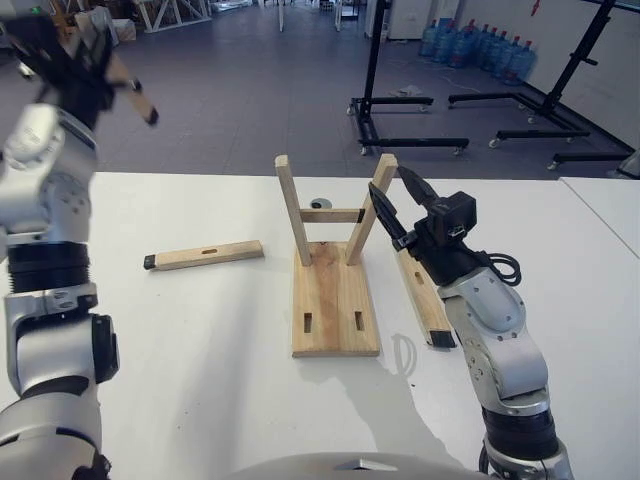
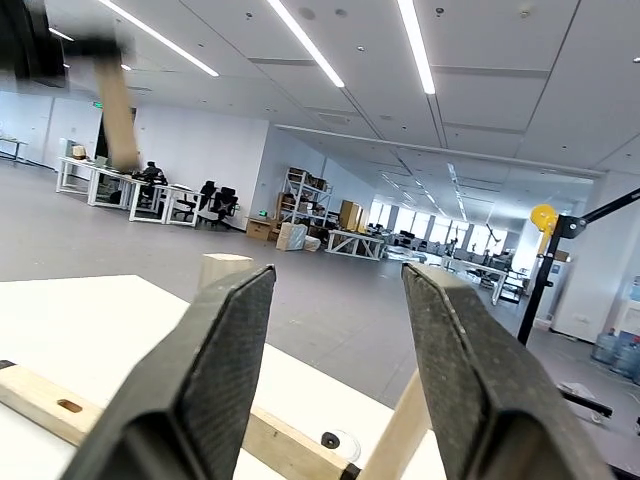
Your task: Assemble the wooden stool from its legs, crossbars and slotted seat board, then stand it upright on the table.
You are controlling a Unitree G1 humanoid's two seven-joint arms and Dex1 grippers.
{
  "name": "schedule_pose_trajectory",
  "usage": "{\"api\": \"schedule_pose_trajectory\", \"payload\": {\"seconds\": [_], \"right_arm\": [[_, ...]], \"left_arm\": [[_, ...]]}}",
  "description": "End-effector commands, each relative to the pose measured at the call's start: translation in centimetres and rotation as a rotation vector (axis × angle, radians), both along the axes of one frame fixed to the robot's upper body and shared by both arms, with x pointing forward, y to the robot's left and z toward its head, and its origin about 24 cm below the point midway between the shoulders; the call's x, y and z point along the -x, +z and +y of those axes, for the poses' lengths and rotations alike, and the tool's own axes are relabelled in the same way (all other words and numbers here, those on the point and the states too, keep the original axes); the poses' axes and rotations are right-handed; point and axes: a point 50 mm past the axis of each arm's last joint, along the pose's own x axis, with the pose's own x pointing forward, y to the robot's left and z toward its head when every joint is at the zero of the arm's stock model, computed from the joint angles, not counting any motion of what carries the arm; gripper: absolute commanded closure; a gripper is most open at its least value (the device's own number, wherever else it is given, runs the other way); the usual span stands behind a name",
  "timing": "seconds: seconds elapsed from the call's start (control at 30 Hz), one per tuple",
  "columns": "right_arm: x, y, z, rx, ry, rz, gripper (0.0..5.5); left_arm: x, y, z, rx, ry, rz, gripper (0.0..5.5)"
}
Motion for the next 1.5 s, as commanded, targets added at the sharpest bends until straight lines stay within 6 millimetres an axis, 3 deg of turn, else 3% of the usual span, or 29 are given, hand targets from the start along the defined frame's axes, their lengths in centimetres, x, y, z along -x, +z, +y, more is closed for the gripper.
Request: {"api": "schedule_pose_trajectory", "payload": {"seconds": [0.03,0.13,0.23,0.43,0.5,0.67,0.8,1.1,1.3,1.5], "right_arm": [[-0.3,-0.9,-0.5,0.027,-0.042,0.042,3.16],[-0.4,-1.0,-0.5,0.032,-0.042,0.044,3.16],[-0.4,-1.1,-0.5,0.032,-0.048,0.048,3.16],[0.0,-1.3,-0.7,0.032,-0.079,0.055,3.16],[0.1,-1.5,-0.7,0.032,-0.089,0.063,3.16],[0.4,-1.6,-0.8,0.026,-0.106,0.068,3.16],[0.5,-1.7,-0.8,0.026,-0.114,0.073,3.16],[0.5,-1.9,-0.8,0.028,-0.126,0.080,3.16],[0.3,-1.9,-0.7,0.030,-0.131,0.073,3.16],[0.4,-2.1,-0.6,0.030,-0.129,0.075,3.16]], "left_arm": [[0.6,-14.5,0.1,-0.074,0.043,0.453,5.11],[1.7,-17.3,0.2,-0.102,0.036,0.536,5.11],[2.4,-18.2,0.5,-0.126,0.021,0.549,5.11],[3.1,-16.2,0.1,-0.096,-0.101,0.429,5.11],[4.2,-15.7,-0.8,-0.041,-0.133,0.401,5.11],[8.9,-15.5,-1.4,-0.125,-0.170,0.465,5.11],[10.7,-14.3,-2.5,-0.090,-0.207,0.471,5.11],[9.8,-9.9,-5.0,0.173,-0.314,0.357,5.11],[8.7,-8.3,-4.2,0.302,-0.224,0.248,5.11],[9.6,-11.0,-4.8,0.455,-0.154,0.234,5.11]]}}
